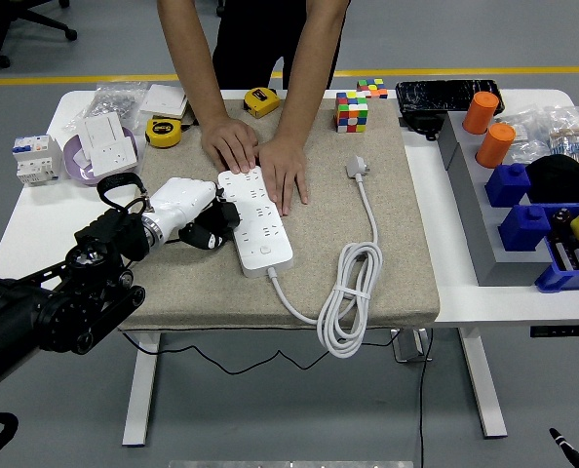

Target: Pick up the plug,place it near the board,insert it into the board,press the button

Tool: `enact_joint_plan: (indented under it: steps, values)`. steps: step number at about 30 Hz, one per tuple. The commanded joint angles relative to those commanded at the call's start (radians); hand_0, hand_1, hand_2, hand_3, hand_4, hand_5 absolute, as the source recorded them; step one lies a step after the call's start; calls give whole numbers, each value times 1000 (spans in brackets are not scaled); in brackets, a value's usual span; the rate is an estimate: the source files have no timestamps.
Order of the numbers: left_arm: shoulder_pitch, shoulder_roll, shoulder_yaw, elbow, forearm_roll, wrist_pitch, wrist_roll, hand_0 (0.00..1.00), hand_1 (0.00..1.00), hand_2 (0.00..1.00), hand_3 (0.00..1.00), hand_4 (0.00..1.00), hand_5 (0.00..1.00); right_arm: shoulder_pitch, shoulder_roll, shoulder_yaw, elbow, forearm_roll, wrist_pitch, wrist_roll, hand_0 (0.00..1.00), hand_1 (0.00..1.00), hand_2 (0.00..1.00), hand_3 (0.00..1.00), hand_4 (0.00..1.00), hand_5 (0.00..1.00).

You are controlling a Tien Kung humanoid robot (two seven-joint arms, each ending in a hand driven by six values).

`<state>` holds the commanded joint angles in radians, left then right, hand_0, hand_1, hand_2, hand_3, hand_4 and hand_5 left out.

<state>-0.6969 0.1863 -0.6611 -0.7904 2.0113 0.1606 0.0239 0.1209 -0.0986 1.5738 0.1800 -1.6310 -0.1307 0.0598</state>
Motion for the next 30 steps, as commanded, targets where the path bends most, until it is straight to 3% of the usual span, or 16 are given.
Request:
enact_joint_plan:
  steps: [23,24,29,30]
  values:
    - [-5,9,-7,-30,-7,-17,9,492,707,748,775,796,165,4,-1,13,0,-5,1,2,898,880,831,853,998,998]
    - [-5,9,-8,-33,-8,-18,10,495,714,758,795,832,176,4,-1,13,0,-4,2,2,899,880,832,853,998,998]
    - [-1,20,-16,-57,-13,-42,20,495,714,758,795,832,176,5,-1,19,0,-7,1,2,899,880,832,853,998,998]
    - [1,22,-21,-63,-12,-50,23,527,744,793,829,930,204,4,-1,20,0,-9,1,1,899,882,833,853,998,998]
